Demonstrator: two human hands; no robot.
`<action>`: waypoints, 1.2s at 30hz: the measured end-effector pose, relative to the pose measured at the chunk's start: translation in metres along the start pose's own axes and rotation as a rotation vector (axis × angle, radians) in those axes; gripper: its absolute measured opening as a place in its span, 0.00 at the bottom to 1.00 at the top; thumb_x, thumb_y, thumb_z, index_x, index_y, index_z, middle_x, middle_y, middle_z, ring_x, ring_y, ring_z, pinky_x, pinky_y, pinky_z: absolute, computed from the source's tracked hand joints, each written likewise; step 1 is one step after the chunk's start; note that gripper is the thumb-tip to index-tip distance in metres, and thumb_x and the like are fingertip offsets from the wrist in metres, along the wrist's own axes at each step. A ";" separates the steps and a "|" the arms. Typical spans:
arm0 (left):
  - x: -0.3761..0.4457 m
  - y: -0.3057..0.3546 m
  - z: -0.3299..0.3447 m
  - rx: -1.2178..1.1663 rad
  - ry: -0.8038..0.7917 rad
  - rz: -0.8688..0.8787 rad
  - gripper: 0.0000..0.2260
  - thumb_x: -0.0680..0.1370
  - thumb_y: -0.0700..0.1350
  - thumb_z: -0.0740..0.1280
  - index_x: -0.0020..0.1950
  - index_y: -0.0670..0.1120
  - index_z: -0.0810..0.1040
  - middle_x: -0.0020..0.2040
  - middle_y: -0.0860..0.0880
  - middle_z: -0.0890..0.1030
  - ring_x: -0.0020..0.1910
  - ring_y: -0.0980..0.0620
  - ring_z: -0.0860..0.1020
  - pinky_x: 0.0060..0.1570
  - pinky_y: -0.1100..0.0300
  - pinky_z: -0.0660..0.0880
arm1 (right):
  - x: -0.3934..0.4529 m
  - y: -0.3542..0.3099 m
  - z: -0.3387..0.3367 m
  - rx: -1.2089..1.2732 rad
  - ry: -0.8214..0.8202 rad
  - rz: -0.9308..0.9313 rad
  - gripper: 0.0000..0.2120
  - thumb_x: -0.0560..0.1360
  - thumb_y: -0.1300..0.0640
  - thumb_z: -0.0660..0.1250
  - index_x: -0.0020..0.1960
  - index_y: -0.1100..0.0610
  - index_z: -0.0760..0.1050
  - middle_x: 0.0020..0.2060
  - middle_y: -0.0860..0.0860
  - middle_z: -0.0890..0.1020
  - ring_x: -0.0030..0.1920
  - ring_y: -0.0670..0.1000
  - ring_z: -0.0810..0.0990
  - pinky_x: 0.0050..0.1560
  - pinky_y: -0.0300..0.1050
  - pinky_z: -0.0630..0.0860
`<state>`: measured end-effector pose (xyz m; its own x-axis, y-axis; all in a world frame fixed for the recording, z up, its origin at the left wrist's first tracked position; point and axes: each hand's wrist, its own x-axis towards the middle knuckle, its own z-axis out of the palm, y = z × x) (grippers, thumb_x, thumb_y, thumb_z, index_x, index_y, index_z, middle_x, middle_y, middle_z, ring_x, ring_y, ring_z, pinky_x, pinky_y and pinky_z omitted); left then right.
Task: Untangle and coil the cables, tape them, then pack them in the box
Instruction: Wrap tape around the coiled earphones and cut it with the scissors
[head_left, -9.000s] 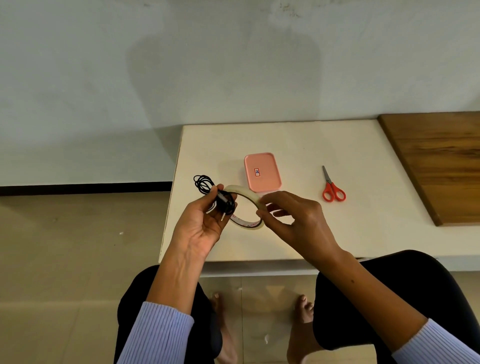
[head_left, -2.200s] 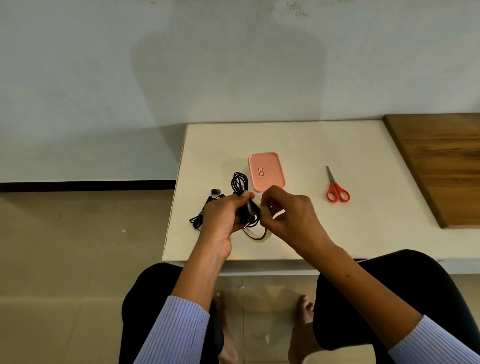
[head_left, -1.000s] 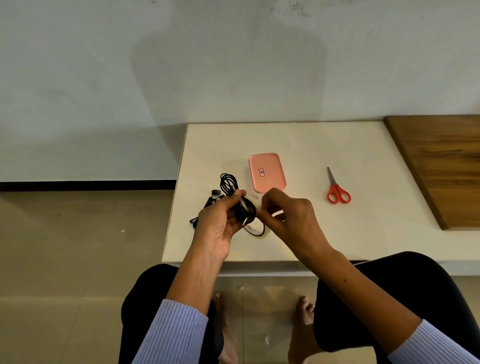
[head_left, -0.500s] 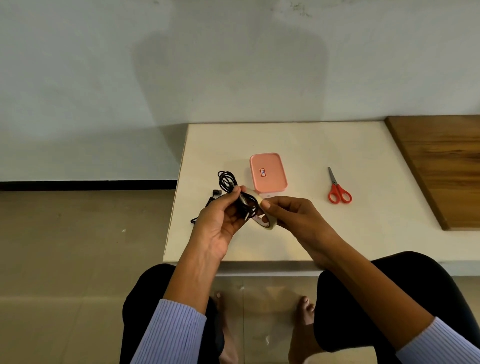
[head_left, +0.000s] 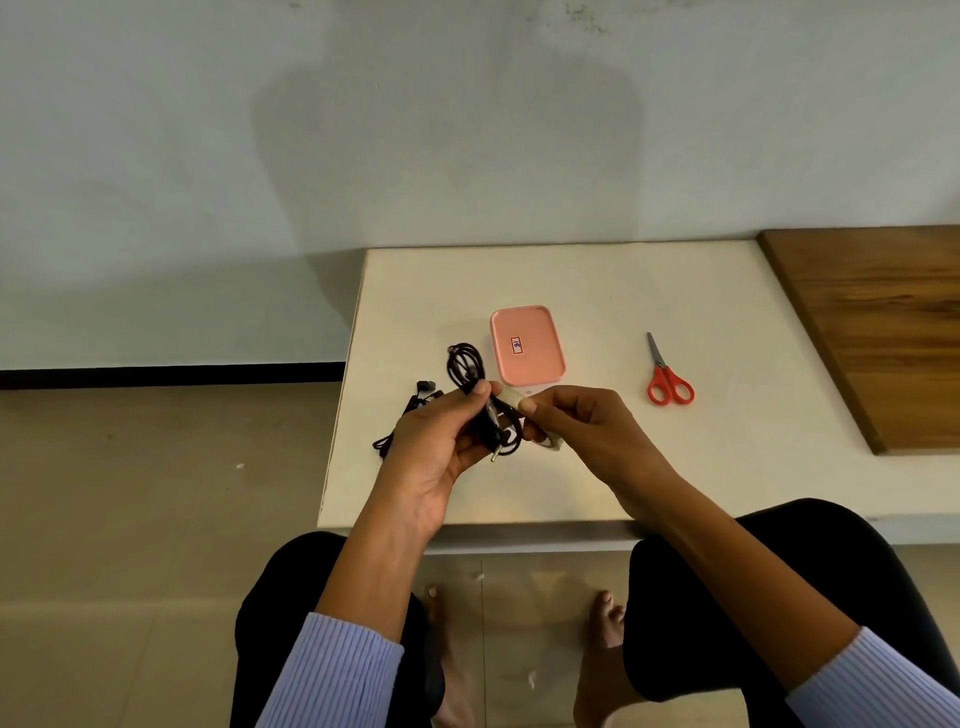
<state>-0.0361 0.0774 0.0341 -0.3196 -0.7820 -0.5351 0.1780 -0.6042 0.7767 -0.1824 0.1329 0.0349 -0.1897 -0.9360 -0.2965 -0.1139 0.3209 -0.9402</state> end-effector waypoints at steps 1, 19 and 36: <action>0.000 -0.003 0.001 0.043 0.019 0.042 0.05 0.75 0.42 0.68 0.45 0.45 0.83 0.40 0.48 0.84 0.41 0.52 0.82 0.41 0.60 0.78 | -0.001 0.000 0.000 -0.003 -0.010 -0.007 0.11 0.75 0.51 0.66 0.39 0.56 0.81 0.33 0.50 0.81 0.36 0.45 0.75 0.40 0.33 0.71; 0.006 0.006 -0.003 -0.325 0.043 -0.102 0.04 0.75 0.40 0.67 0.47 0.40 0.80 0.41 0.45 0.83 0.42 0.49 0.81 0.42 0.58 0.81 | -0.001 -0.002 -0.013 0.068 -0.182 -0.019 0.11 0.74 0.53 0.67 0.49 0.59 0.83 0.43 0.53 0.85 0.44 0.48 0.79 0.55 0.46 0.74; -0.001 0.000 0.008 -0.063 -0.014 0.047 0.05 0.75 0.40 0.67 0.45 0.41 0.82 0.37 0.48 0.85 0.41 0.51 0.82 0.48 0.57 0.80 | 0.001 0.001 0.000 0.089 0.015 0.052 0.14 0.76 0.59 0.61 0.40 0.57 0.83 0.32 0.50 0.82 0.40 0.49 0.77 0.61 0.57 0.72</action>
<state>-0.0425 0.0794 0.0377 -0.3223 -0.8077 -0.4937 0.2508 -0.5758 0.7782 -0.1830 0.1324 0.0341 -0.2080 -0.9158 -0.3435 -0.0162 0.3543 -0.9350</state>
